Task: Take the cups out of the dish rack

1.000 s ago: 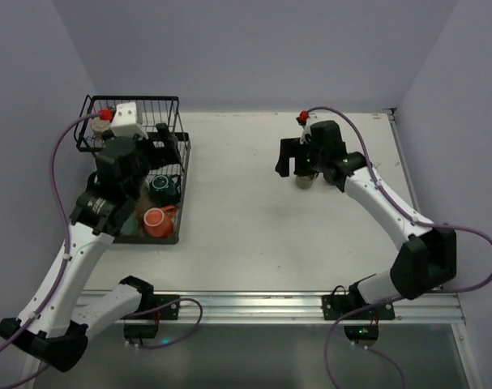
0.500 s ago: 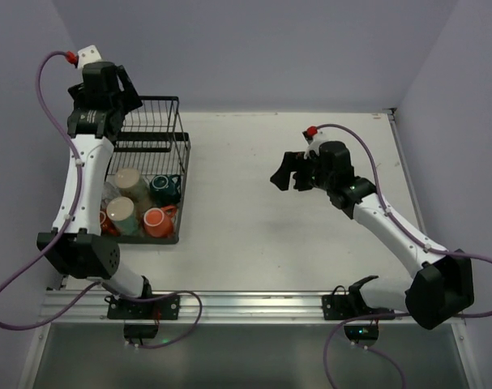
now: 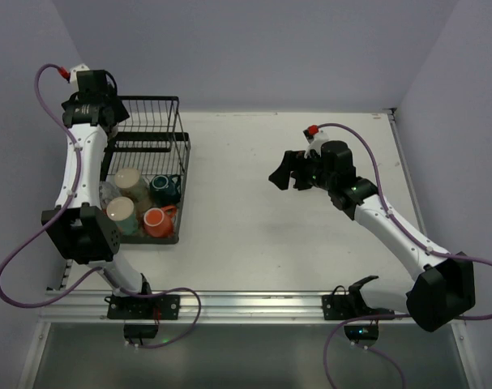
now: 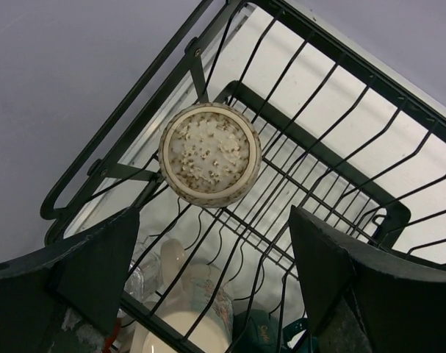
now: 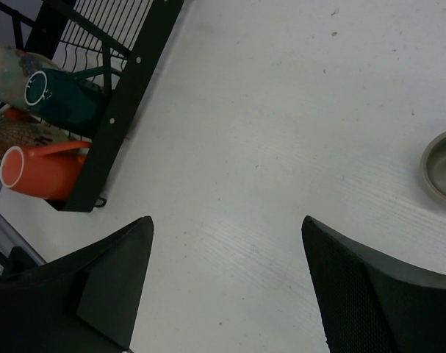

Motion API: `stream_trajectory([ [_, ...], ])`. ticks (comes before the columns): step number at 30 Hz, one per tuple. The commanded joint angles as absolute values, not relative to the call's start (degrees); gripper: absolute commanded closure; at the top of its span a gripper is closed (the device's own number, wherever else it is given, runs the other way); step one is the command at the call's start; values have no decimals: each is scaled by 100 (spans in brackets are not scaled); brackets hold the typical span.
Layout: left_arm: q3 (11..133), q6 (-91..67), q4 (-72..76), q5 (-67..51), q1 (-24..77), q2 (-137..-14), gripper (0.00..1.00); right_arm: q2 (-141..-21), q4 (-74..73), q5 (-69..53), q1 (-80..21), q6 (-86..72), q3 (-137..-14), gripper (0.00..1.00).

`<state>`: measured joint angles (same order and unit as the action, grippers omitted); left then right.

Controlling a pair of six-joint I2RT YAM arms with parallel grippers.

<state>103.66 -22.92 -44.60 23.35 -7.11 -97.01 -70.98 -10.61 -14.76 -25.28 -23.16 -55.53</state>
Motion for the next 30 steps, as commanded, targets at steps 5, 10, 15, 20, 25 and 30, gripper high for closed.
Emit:
stream_trajectory([
  [5,10345,-2109,-4263,2329,-782,-9975,13,-7145,-800,-1661,-2514,-2355,-5555,16],
  [10,10195,-2118,-4052,2373,-791,-10037,14,-7172,-800,-1679,-2514,-2355,-5563,16],
  [15,10222,-2101,-3955,2443,-791,-10151,16,-7207,-817,-1661,-2514,-2320,-5563,16],
  [20,10230,-2074,-3858,2496,-800,-10239,19,-7216,-826,-1644,-2522,-2312,-5572,16],
  [25,10169,-2083,-3744,2689,-800,-10274,24,-7233,-809,-1661,-2522,-2320,-5546,16],
  [30,10038,-2039,-3516,2751,-809,-10239,28,-7268,-809,-1652,-2522,-2329,-5537,16],
])
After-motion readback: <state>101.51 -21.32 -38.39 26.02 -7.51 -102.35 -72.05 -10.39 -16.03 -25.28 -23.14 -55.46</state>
